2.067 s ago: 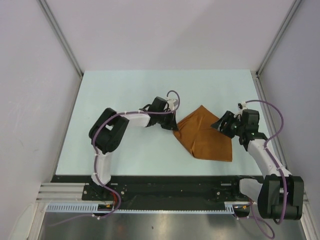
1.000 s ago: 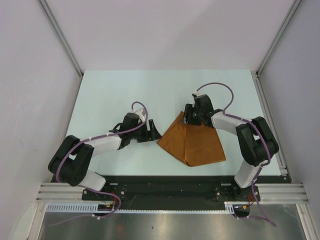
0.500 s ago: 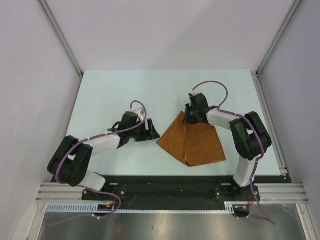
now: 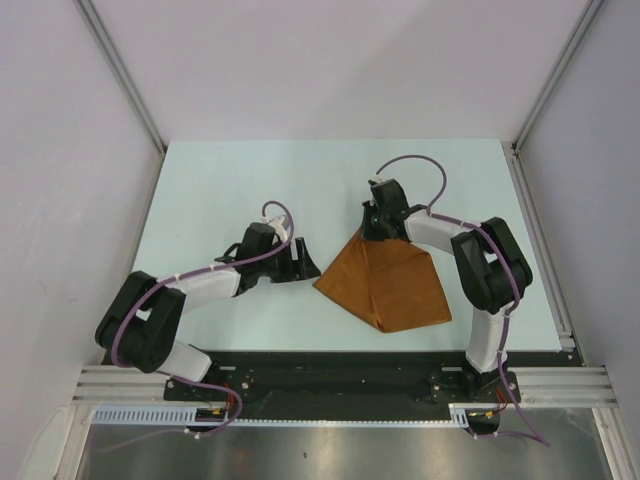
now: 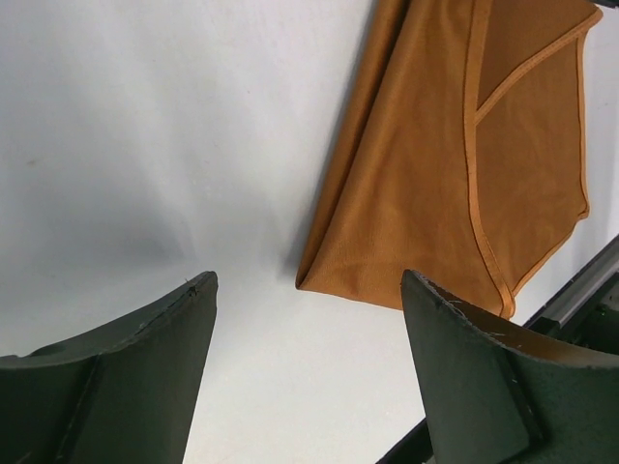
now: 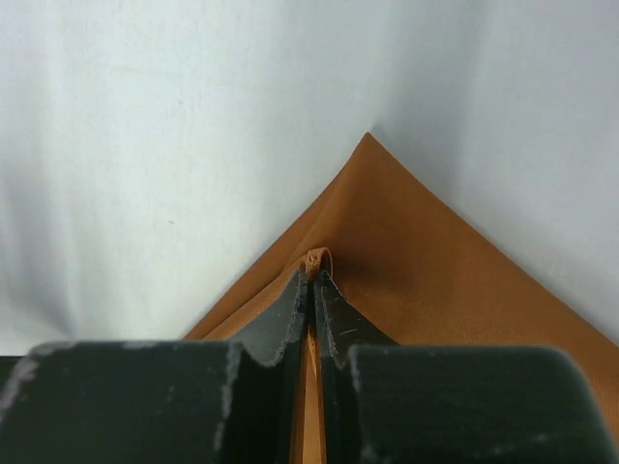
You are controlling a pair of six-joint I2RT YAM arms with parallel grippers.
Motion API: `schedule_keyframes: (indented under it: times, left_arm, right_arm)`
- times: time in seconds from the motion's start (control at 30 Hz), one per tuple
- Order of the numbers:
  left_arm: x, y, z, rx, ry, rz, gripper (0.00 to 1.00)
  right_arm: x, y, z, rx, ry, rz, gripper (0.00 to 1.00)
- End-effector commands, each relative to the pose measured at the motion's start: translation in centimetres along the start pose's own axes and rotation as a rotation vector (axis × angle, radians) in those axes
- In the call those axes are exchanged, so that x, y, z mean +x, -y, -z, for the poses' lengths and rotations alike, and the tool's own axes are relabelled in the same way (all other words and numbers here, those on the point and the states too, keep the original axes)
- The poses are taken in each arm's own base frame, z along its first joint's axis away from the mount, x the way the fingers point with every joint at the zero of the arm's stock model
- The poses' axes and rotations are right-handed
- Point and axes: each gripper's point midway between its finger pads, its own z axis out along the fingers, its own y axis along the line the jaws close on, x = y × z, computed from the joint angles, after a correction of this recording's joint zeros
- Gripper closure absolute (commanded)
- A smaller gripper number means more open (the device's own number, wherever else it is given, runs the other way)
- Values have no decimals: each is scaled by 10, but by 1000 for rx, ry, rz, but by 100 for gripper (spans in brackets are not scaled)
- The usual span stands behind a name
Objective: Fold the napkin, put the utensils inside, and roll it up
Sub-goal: Fold the napkin
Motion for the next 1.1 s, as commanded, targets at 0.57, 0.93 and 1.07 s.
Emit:
schedule_keyframes:
  times: [0.57,0.93,1.07]
  left_arm:
    - [-45,54,-81,236,-34,-131,22]
    - [-31,64,-120,306,-99,-151,30]
    - [-25,65,-129,320,-121,-132,44]
  right_arm:
    - [-49,-19,51,-69,145,15,34]
    - [-65,32,144,-92,283,-121,32]
    - [-59,47,156,-74,293,-150,32]
